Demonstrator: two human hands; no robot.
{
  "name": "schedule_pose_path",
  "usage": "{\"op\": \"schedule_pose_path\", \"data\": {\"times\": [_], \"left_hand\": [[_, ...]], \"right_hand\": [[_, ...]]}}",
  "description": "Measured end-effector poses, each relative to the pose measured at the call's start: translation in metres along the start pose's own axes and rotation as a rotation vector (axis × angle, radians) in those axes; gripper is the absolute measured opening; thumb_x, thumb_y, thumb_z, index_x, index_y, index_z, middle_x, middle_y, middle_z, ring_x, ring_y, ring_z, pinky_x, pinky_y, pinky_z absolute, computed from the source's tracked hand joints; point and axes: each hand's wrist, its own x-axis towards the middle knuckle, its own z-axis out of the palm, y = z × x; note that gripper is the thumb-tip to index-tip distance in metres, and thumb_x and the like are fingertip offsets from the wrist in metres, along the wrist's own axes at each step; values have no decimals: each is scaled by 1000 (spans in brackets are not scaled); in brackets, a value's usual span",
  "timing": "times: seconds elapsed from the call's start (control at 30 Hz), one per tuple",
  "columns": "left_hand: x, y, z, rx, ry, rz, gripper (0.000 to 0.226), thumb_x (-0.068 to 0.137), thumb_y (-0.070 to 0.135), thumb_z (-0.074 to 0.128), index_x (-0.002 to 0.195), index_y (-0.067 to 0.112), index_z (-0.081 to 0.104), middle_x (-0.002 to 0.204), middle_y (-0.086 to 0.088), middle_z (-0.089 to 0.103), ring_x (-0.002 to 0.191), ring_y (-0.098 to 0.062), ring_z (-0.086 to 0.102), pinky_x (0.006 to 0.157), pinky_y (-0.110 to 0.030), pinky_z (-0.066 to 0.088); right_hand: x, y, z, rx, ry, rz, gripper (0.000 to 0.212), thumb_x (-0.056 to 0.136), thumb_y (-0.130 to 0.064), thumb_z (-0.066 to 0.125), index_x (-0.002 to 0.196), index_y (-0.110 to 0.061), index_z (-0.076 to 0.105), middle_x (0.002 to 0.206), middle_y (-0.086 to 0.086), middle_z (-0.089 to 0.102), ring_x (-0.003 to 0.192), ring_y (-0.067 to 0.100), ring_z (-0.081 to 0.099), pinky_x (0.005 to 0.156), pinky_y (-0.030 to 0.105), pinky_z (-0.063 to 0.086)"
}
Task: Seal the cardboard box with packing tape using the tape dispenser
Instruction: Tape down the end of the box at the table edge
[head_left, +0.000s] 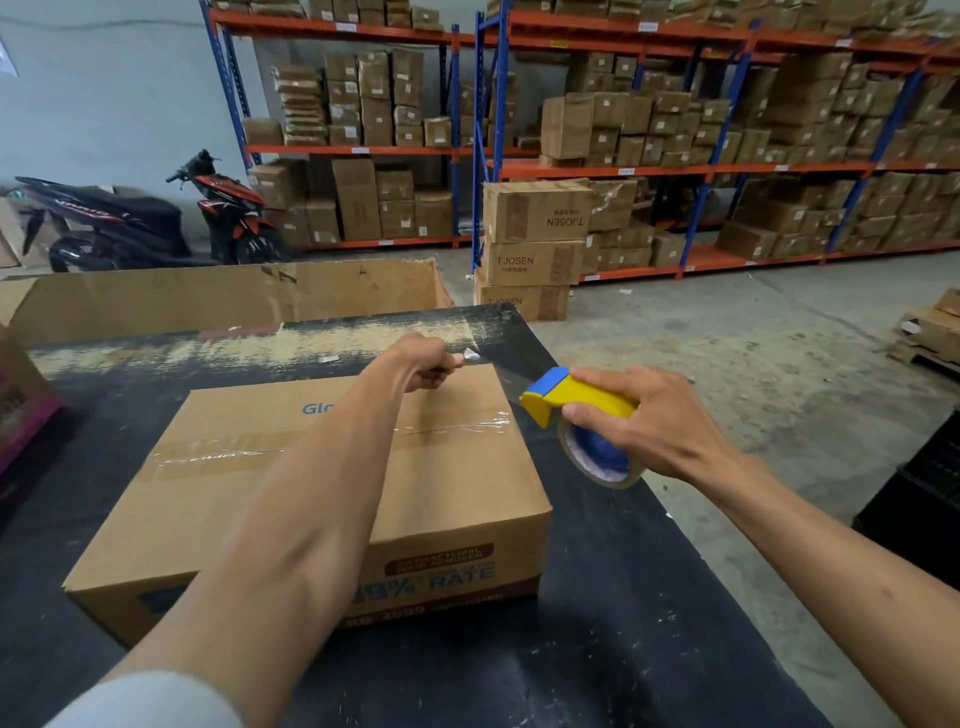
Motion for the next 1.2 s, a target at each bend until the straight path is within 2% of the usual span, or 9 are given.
{"op": "schedule_pose_path", "data": {"times": [0.2,0.43,0.6,0.7,0.87,0.93,1.03,1.1,1.2], "left_hand": [[17,26,28,278,-45,65,15,90,10,66,76,6,62,66,-7,57,52,-13,46,48,-27,38],[45,52,42,717,-117,142,21,93,16,65,77,3,62,70,-11,57,53,-19,46,51,-27,38],[65,52,43,875,-154,113,19,92,17,65,78,4,63,72,-12,59,57,-21,49,50,-27,39],[79,47,41,829,-151,66,25,89,16,68,67,9,60,57,-6,57,42,-16,47,45,-24,38],[87,40,40,777,-142,86,23,89,16,69,67,10,63,61,-6,59,48,-17,47,47,-25,38],[88,36,42,817,-83,177,11,83,20,74,86,10,70,81,-6,68,67,-20,59,60,-29,48],[81,27,44,966,14,558,37,77,18,78,113,17,70,108,-3,66,100,-23,62,83,-36,52],[72,13,47,953,-72,808,24,80,14,74,104,17,76,103,-1,71,97,-19,65,86,-35,52],[62,-14,49,945,-268,802,26,97,25,57,115,18,74,115,3,73,105,-13,65,98,-31,47]], "right_hand": [[0,-14,16,54,12,225,50,85,-62,64,130,-39,70,119,-5,75,101,18,66,81,31,51],[19,-28,40,103,-27,418,53,86,-56,63,133,-32,68,122,1,73,111,26,63,86,36,51],[39,-30,48,144,-62,513,43,84,-53,65,115,-26,77,109,1,75,104,29,63,81,36,51],[47,-28,56,121,-117,538,39,81,-57,62,85,-22,77,73,-1,64,82,29,58,65,34,48],[53,-25,62,100,-146,525,44,79,-58,61,75,-17,74,65,-1,62,74,25,58,60,33,44],[53,-25,62,93,-156,526,45,80,-59,61,75,-17,75,66,-1,65,74,23,60,63,34,48],[54,-26,63,86,-156,528,48,79,-59,61,78,-14,74,66,0,65,73,23,60,64,35,50],[54,-27,63,94,-156,531,50,77,-59,62,77,-10,72,63,2,62,71,24,59,62,35,49],[54,-29,61,93,-175,538,51,78,-60,62,75,-9,70,63,0,62,74,24,60,63,35,48]]}}
